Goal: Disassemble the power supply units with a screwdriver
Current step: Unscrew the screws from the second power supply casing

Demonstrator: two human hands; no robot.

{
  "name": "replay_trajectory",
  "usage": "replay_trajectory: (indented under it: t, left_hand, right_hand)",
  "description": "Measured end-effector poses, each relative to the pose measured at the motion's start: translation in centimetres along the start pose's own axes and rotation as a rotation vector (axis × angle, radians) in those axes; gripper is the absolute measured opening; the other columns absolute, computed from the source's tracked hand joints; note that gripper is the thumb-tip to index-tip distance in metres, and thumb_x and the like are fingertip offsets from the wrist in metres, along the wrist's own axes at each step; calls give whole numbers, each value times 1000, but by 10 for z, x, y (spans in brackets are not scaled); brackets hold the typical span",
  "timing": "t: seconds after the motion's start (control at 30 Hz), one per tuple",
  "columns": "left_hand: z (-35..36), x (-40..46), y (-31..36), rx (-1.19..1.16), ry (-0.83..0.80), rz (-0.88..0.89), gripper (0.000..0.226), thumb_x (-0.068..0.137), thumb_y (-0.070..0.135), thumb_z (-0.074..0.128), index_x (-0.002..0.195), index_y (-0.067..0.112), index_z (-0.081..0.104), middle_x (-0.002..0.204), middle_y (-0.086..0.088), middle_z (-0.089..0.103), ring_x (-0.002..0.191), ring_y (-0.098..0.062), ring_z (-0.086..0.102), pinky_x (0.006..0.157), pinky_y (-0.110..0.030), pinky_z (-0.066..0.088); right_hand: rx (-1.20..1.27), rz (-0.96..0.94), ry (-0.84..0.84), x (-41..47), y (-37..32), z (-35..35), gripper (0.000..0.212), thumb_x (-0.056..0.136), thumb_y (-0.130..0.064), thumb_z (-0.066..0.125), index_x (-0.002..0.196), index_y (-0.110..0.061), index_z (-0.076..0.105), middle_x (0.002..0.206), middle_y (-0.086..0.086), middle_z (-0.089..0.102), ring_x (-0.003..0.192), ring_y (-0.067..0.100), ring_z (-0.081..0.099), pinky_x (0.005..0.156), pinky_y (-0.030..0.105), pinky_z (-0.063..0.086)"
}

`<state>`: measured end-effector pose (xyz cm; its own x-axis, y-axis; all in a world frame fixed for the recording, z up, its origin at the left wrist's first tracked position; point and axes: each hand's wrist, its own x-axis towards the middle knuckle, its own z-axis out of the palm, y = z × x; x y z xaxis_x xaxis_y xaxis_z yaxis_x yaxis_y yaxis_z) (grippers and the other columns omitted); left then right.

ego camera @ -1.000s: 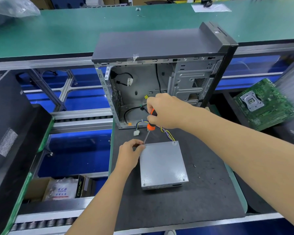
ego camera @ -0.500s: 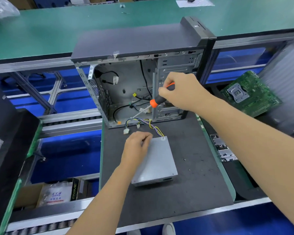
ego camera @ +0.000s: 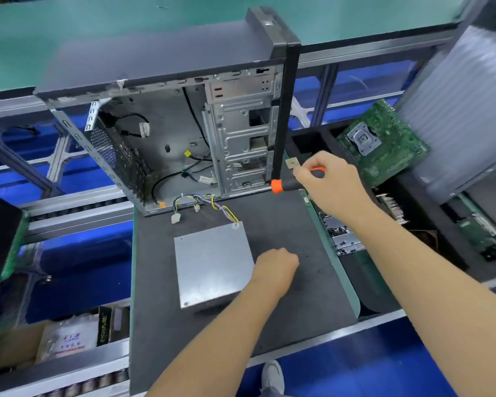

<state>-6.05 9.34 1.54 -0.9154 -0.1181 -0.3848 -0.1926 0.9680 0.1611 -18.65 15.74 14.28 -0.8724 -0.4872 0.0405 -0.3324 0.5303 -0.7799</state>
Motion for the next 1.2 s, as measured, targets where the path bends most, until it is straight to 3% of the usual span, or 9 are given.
replay_trajectory:
  t: [0.17, 0.57, 0.73, 0.87, 0.93, 1.0, 1.07, 1.13, 1.2]
  left_hand:
    - [6, 11, 5, -75, 25, -134, 31, 75, -19, 57, 90, 8, 53, 101, -16, 58, 95, -38, 62, 66, -39, 41]
    - [2, 13, 4, -80, 114, -154, 25, 85, -11, 54, 104, 5, 55, 106, -16, 63, 95, -39, 63, 68, -42, 43]
    - [-10, -12, -34, -293, 518, -225, 18, 102, 26, 53, 101, 12, 64, 99, -9, 68, 92, -36, 61, 75, -44, 49]
    - [-7, -55, -91, -496, 845, -253, 28, 94, 40, 62, 99, 13, 70, 96, 0, 69, 90, -27, 61, 86, -41, 49]
    - [1, -72, -118, -459, 784, -261, 47, 88, 50, 66, 120, 15, 65, 125, 1, 62, 116, -27, 52, 104, -35, 37]
    - [13, -84, -138, -462, 684, -378, 69, 85, 51, 73, 143, 21, 49, 153, 0, 39, 138, -26, 31, 114, -42, 24]
    - [26, -92, -147, -609, 662, -511, 78, 89, 47, 69, 154, 24, 33, 162, -2, 23, 147, -24, 19, 119, -45, 18]
    - [35, -99, -153, -914, 673, -638, 72, 94, 46, 62, 155, 23, 30, 160, -1, 29, 144, -21, 32, 119, -41, 27]
    - [42, -106, -158, -1099, 621, -775, 54, 95, 53, 58, 139, 22, 53, 142, 1, 56, 120, -16, 55, 106, -36, 43]
  right_hand:
    - [4, 95, 17, -14, 45, -5, 15, 89, -38, 63, 79, -26, 61, 75, -9, 64, 64, 8, 56, 47, 11, 35]
    - [69, 146, 51, -21, 65, -8, 15, 89, -39, 62, 82, -26, 62, 72, -4, 65, 64, 12, 58, 45, 10, 38]
    - [133, 196, 60, -18, 61, -4, 17, 88, -44, 63, 83, -29, 63, 82, -7, 69, 73, 16, 67, 61, 26, 51]
    - [222, 219, 13, -14, 58, 8, 19, 87, -46, 63, 86, -26, 64, 83, -2, 67, 49, 3, 62, 57, 25, 46]
    - [277, 246, -27, -12, 55, 21, 23, 87, -47, 64, 88, -24, 65, 81, 0, 66, 47, 4, 59, 58, 29, 49]
    - [446, 317, -87, -16, 53, 41, 26, 89, -43, 67, 93, -17, 65, 85, 3, 66, 51, 9, 58, 59, 33, 56]
    - [609, 399, -141, -28, 52, 65, 25, 92, -36, 68, 99, -12, 63, 90, 4, 62, 54, 10, 59, 62, 38, 60]
    - [656, 450, -138, -46, 54, 90, 23, 93, -34, 67, 99, -13, 62, 92, 2, 60, 55, 8, 60, 64, 42, 62]
    - [720, 501, -101, -64, 53, 111, 21, 92, -32, 67, 97, -13, 63, 92, 3, 60, 57, 9, 59, 67, 43, 62]
